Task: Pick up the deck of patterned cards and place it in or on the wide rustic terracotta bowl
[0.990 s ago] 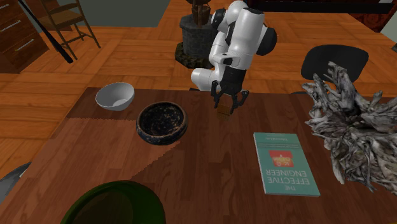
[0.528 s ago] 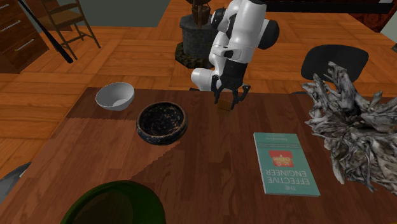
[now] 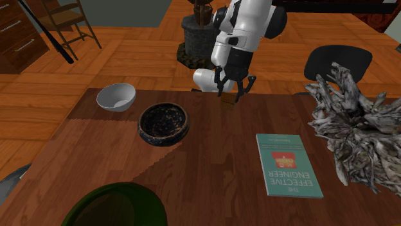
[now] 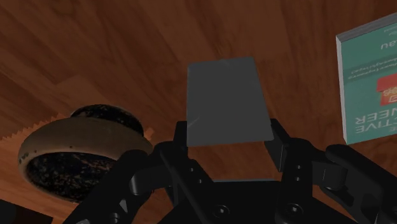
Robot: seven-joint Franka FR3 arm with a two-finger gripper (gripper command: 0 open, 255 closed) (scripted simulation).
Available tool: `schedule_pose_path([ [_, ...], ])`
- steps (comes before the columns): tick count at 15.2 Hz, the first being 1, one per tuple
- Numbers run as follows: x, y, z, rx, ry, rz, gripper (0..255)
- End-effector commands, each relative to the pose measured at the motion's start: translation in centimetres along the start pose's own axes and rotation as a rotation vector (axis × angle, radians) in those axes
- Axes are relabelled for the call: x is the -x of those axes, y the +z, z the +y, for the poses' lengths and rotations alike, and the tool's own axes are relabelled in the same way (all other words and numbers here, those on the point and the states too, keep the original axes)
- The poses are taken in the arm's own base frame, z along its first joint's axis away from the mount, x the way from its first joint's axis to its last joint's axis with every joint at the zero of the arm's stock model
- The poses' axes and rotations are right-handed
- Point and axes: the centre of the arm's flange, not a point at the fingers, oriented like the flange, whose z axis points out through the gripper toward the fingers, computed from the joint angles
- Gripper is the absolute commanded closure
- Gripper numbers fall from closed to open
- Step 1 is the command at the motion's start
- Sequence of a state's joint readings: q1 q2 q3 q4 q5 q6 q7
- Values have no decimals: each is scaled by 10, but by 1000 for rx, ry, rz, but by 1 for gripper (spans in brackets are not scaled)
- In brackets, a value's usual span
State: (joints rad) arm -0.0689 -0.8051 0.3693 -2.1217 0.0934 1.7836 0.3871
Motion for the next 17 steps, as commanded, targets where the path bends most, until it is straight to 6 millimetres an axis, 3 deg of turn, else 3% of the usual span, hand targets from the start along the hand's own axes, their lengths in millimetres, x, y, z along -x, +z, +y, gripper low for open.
schedule_pose_path([
  [1,-6,-9,0,0,0,0,255],
  [17,-43,-85,1,0,0,0,255],
])
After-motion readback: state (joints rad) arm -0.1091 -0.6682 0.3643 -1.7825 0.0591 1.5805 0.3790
